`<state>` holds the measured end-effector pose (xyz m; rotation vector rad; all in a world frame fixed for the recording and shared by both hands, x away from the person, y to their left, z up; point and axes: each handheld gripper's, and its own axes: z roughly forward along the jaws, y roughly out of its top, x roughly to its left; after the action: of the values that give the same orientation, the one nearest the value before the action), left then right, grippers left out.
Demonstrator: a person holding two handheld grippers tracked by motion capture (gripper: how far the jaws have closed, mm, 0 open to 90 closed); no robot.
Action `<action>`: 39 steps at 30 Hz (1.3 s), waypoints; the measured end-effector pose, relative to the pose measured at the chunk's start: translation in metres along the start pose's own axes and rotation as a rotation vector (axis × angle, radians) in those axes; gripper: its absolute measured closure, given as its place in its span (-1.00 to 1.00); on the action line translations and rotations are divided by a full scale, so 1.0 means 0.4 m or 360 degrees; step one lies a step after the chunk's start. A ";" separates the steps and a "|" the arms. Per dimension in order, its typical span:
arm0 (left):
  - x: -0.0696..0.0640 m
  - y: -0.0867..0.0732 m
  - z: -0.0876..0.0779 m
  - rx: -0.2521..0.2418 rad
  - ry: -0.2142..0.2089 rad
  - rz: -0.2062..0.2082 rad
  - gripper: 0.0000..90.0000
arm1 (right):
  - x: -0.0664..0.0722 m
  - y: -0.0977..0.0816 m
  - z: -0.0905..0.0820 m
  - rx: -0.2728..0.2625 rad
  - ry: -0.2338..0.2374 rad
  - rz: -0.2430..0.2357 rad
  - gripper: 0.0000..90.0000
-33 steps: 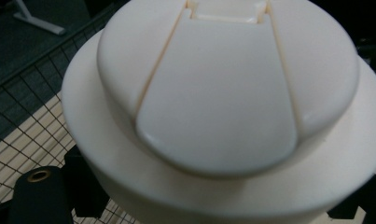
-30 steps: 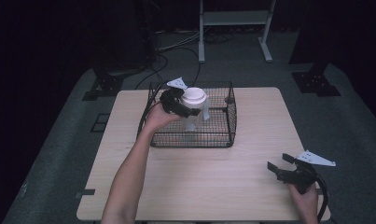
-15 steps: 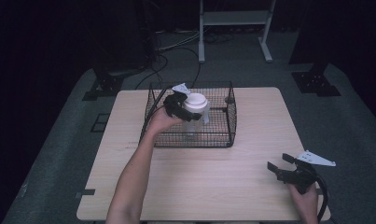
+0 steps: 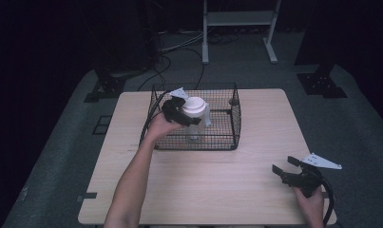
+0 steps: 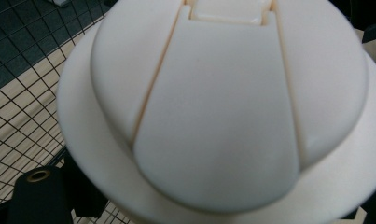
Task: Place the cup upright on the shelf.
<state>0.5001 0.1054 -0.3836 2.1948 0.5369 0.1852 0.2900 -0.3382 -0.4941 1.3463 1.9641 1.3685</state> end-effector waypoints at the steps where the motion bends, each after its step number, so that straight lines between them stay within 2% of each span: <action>1: 0.000 -0.001 -0.001 -0.0002 -0.0001 -0.0003 -0.66 | 0.000 0.000 0.000 0.0000 -0.0001 -0.0001 -0.66; 9: -0.002 -0.014 -0.007 -0.0014 -0.0004 0.0002 -0.67 | 0.000 0.000 0.000 0.0000 0.0000 -0.0001 -0.66; 18: -0.011 -0.014 -0.005 0.0033 -0.0010 0.0037 -0.68 | 0.000 0.000 0.000 0.0000 -0.0001 -0.0003 -0.66; 21: -0.012 -0.015 -0.004 0.0044 -0.0006 0.0029 -0.72 | 0.000 0.000 0.000 0.0000 -0.0001 -0.0001 -0.66; 39: -0.021 -0.032 -0.021 0.0024 0.0011 0.0063 -0.79 | 0.000 0.000 0.001 0.0003 0.0005 -0.0007 -0.66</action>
<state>0.4860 0.1147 -0.3880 2.2215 0.5006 0.2101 0.2903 -0.3382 -0.4941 1.3410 1.9694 1.3678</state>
